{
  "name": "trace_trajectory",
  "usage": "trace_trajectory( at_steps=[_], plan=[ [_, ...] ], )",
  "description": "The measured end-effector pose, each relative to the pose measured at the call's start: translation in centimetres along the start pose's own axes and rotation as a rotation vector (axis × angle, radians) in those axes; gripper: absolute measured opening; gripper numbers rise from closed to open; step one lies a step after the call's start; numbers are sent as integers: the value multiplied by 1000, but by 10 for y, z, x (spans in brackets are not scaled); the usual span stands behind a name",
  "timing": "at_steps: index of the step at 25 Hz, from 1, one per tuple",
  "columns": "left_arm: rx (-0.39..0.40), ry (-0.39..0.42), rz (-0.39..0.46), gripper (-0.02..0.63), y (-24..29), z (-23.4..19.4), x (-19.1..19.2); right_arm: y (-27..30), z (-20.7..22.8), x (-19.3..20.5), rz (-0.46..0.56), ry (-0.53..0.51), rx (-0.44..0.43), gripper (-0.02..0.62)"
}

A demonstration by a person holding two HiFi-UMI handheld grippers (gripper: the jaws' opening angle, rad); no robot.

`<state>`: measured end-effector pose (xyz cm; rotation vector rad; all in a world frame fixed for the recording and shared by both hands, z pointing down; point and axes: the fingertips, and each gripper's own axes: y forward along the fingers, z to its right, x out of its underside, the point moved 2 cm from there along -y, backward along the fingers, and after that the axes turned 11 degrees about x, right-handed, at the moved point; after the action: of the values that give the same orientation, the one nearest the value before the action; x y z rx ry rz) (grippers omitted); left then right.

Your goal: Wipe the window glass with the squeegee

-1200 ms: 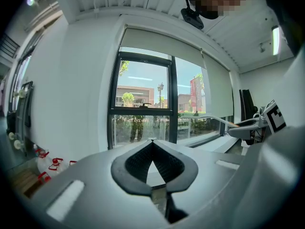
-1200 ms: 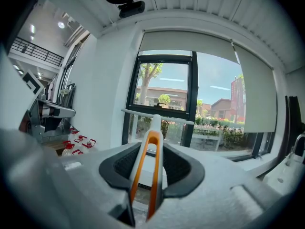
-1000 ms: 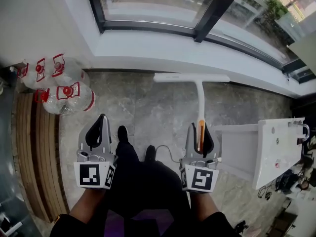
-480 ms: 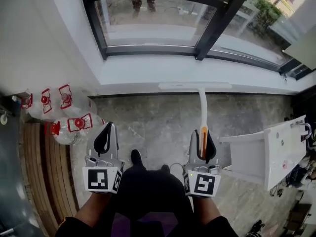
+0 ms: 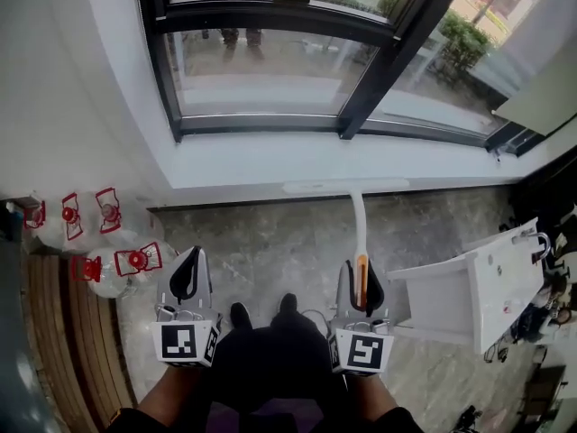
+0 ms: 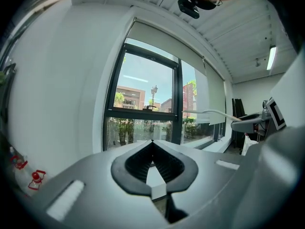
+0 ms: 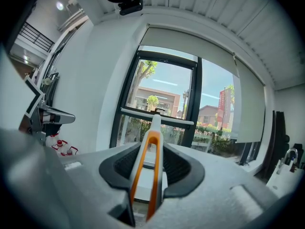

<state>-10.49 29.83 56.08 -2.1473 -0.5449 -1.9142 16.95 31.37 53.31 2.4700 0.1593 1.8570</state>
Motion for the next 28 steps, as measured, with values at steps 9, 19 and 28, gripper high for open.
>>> trace_trajectory(
  at_steps=[9,19,28],
  plan=[
    [-48,9,15,15,28,-17,-6,49,-6,-6,35,14,-46,118],
    [-161,54,32,15,110,-28,-37,164,15,-18,59,50,-129,118],
    [-205,109,-7,15,192,-9,-49,250,61,-4,56,78,-180,118]
  ],
)
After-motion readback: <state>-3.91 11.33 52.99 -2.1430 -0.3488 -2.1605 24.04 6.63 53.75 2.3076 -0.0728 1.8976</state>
